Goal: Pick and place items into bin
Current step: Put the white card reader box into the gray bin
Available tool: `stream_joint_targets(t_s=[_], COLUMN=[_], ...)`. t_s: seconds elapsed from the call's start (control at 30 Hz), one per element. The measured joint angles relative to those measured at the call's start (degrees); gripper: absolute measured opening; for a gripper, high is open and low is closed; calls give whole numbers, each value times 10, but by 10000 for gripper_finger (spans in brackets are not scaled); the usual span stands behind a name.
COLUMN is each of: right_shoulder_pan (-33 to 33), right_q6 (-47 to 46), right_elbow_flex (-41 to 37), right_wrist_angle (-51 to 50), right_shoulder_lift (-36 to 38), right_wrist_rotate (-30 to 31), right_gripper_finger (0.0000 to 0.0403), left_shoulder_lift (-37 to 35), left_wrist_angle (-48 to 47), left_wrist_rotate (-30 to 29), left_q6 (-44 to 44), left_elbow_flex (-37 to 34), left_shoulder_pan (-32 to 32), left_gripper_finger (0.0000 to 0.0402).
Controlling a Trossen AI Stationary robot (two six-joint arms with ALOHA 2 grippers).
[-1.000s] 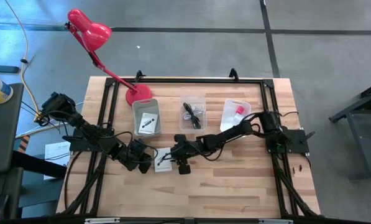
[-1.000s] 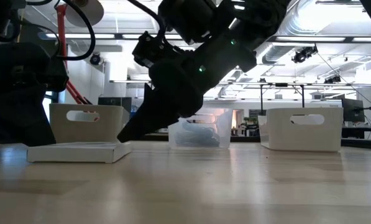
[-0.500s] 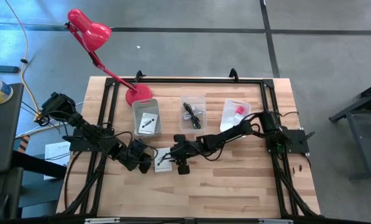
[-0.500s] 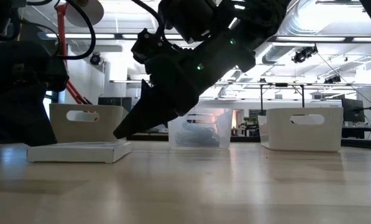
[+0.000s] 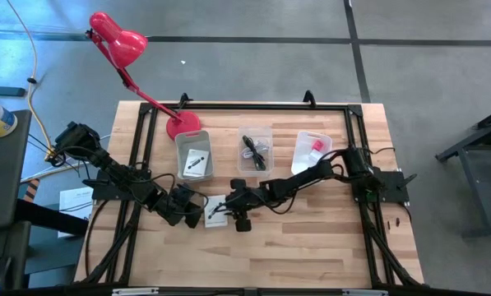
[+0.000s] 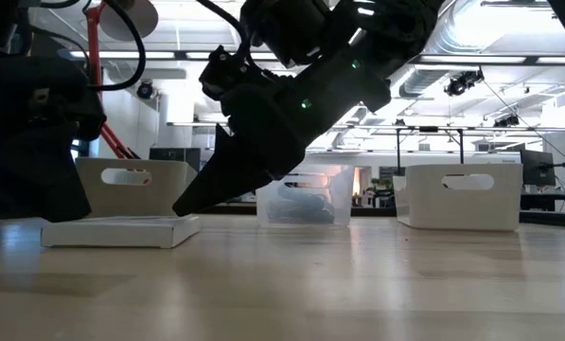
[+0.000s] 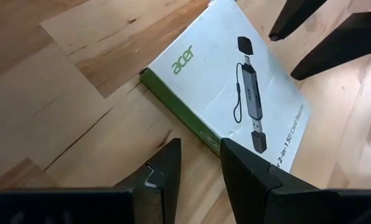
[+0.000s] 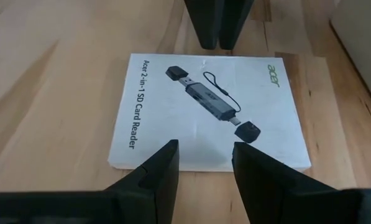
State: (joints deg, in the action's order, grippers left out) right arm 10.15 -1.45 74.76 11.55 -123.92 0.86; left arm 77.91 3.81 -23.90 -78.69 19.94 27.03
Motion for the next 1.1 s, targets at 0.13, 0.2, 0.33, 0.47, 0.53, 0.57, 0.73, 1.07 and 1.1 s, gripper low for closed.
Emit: stream_joint_targets(t_s=[0.13,0.2,0.33,0.47,0.53,0.57,0.73,1.07,1.1], right_shoulder_pan=[0,0,0,0,0,0,0,0,0], right_q6=[-1,-6,-12,-11,-11,-11,-11,-14,-15], right_elbow_flex=[0,1,2,2,2,2,2,-34,-41], right_wrist_angle=[6,13,21,18,17,17,16,71,82], right_shoulder_lift=[-8,-15,-27,-28,-28,-28,-28,-29,-29], right_wrist_rotate=[-1,-1,-1,-1,-2,-2,-3,-4,-4], right_gripper_finger=[142,142,142,142,142,142,142,142,142], left_shoulder_lift=[0,0,0,0,0,0,0,7,9], left_wrist_angle=[-2,-2,-7,-6,1,5,8,7,10], left_wrist_rotate=[-1,-2,-17,-14,1,6,24,60,55], left_q6=[-13,-13,12,33,20,19,21,2,2], left_elbow_flex=[0,0,0,0,0,0,0,1,1], left_shoulder_pan=[0,0,0,0,-1,-1,-1,-1,0], left_gripper_finger=[102,102,102,102,102,102,102,118,128])
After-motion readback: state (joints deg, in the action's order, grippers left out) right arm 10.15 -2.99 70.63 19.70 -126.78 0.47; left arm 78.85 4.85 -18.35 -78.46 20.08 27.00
